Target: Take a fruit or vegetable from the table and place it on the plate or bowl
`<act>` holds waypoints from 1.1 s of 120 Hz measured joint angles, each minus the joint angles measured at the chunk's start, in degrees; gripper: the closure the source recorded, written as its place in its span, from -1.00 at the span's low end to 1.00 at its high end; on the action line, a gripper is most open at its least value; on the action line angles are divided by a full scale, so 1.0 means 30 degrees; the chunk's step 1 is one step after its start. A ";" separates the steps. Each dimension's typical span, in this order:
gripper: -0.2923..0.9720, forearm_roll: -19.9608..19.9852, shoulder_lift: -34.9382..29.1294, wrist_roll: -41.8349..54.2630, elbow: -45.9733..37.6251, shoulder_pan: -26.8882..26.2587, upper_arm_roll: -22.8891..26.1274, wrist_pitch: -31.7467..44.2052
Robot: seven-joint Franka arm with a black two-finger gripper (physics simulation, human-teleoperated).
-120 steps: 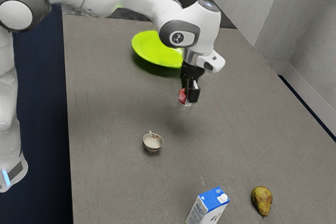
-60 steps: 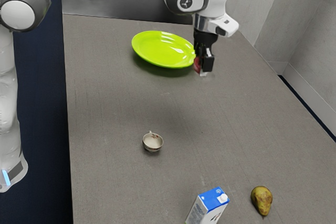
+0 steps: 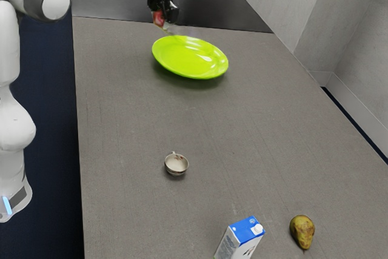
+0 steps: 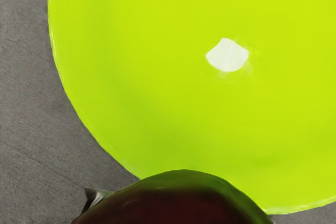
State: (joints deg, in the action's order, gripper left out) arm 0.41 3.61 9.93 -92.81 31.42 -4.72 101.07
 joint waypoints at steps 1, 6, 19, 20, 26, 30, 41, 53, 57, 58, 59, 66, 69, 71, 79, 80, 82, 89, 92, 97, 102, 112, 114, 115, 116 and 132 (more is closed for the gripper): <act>0.06 0.0026 0.0055 0.0033 0.0057 0.0390 0.0013 -0.0003; 0.05 0.0150 0.0239 0.0190 0.0237 0.1904 0.0146 -0.0018; 0.06 0.0336 0.0375 0.0571 0.0526 0.1520 0.0318 -0.0046; 0.06 0.0344 0.0373 0.0598 0.0533 0.1348 0.0334 -0.0048; 0.06 0.0382 0.0367 0.0755 0.0566 0.0312 0.0441 -0.0059; 0.07 0.0402 0.0384 0.0851 0.0580 -0.0269 0.0481 -0.0062; 0.07 0.0453 0.0461 0.1097 0.0576 -0.1762 -0.0106 -0.0073; 0.07 0.0494 0.0503 0.1324 0.0575 -0.1173 0.0268 -0.0085; 0.07 0.0500 0.0505 0.1390 0.0580 -0.1044 0.0290 -0.0085; 0.07 0.0501 0.0506 0.1406 0.0584 -0.1019 0.0294 -0.0086; 0.07 0.0503 0.0506 0.1422 0.0587 -0.0997 0.0297 -0.0086; 0.06 0.0516 0.0507 0.1523 0.0600 -0.0893 0.0373 -0.0086; 0.07 0.0513 0.0639 0.1565 0.0773 -0.0886 0.0414 -0.0086; 0.06 0.0507 0.0893 0.1594 0.1101 -0.0889 0.0442 -0.0087; 0.06 0.0508 0.2030 0.1735 0.2687 -0.0964 0.0479 -0.0092; 0.06 0.0507 0.2161 0.1754 0.2888 -0.0969 0.0481 -0.0093; 0.06 0.0505 0.2421 0.1791 0.3255 -0.0973 0.0492 -0.0093; 0.06 0.0506 0.3382 0.1922 0.4510 -0.0977 0.0516 -0.0096; 0.06 0.0509 0.3794 0.1982 0.5046 -0.0962 0.0529 -0.0096; 0.06 0.0521 0.4594 0.2085 0.5911 -0.0925 0.0545 -0.0097; 0.06 0.0530 0.5446 0.2185 0.6634 -0.0700 0.0840 -0.0098; 0.07 0.0522 0.6913 0.2363 0.7730 0.0262 0.2091 -0.0099; 0.07 0.0518 0.7086 0.2396 0.7861 0.0384 0.2234 -0.0099; 0.07 0.0516 0.7160 0.2412 0.7913 0.0432 0.2291 -0.0099; 0.07 0.0515 0.7228 0.2428 0.7957 0.0475 0.2340 -0.0099; -0.15 0.0551 0.7704 0.2718 0.8050 0.0725 0.2604 -0.0117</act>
State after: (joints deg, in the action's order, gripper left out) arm 2.07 26.72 18.09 -68.66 33.60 3.09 100.72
